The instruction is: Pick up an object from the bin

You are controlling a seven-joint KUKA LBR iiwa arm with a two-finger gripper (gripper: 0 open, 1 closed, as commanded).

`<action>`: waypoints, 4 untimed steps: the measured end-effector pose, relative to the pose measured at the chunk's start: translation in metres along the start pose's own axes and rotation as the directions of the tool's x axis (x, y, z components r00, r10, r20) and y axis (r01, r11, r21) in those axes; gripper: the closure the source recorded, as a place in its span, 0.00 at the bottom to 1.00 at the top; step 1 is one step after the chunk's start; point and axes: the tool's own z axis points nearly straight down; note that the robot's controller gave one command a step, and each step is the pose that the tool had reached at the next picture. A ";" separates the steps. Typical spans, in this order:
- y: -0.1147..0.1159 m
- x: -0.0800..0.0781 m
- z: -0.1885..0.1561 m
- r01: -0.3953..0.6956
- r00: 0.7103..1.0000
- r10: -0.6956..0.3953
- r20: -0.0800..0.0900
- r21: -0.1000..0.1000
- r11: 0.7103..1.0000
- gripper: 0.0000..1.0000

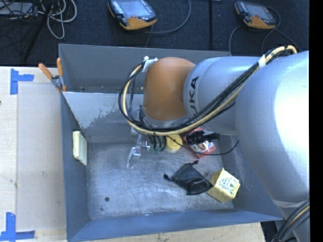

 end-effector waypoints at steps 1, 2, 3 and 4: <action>-0.040 -0.015 0.009 -0.002 1.000 0.002 -0.001 0.003 1.000 0.00; -0.049 -0.026 0.028 -0.208 0.978 0.208 -0.001 0.001 0.978 0.00; -0.054 -0.028 0.040 -0.107 0.994 0.107 -0.002 0.002 0.994 0.00; -0.115 0.011 0.023 -0.030 1.000 0.030 -0.003 0.000 1.000 0.00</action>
Offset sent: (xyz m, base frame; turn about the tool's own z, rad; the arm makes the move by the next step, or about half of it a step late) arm 0.0169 -0.0575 -0.0341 0.2258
